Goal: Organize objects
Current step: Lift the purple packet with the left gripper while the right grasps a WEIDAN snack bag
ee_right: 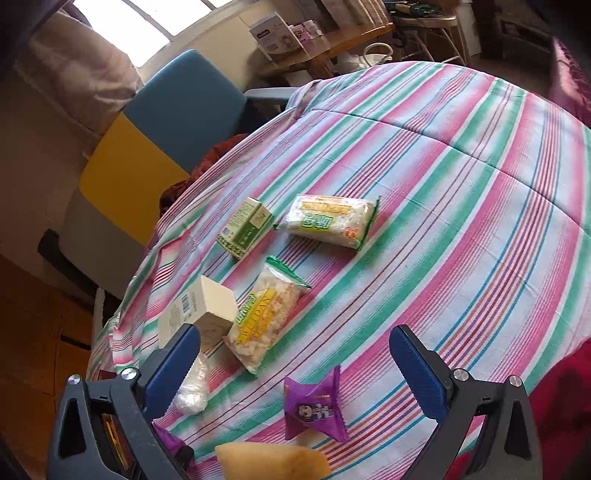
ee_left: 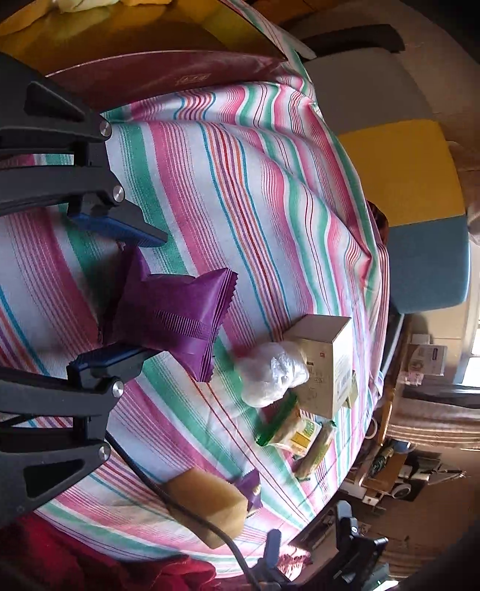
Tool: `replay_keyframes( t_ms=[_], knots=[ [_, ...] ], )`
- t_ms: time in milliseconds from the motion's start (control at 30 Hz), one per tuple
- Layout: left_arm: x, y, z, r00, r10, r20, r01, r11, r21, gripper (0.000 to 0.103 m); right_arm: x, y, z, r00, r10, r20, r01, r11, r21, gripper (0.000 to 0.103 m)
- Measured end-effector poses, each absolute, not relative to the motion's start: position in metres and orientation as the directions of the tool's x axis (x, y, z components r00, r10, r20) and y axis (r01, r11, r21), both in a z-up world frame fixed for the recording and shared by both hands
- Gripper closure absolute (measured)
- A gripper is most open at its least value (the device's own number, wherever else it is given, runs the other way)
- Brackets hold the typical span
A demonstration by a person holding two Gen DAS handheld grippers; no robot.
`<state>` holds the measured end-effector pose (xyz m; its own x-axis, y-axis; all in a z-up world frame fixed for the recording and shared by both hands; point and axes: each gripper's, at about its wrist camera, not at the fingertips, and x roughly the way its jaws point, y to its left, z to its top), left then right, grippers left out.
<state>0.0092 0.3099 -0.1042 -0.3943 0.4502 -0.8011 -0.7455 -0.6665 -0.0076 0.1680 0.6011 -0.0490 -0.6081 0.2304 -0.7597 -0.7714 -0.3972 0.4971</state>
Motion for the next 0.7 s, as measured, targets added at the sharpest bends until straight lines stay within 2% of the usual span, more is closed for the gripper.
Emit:
replay_keyframes(
  t_ms=[700],
  knots=[
    [0.005, 0.313, -0.114, -0.404, 0.512, -0.758, -0.751, -0.658, -0.045, 0.052, 0.153, 0.6, -0.064, -0.507, 0.236, -0.829, -0.826, -0.408, 0.389, 0.0]
  ],
)
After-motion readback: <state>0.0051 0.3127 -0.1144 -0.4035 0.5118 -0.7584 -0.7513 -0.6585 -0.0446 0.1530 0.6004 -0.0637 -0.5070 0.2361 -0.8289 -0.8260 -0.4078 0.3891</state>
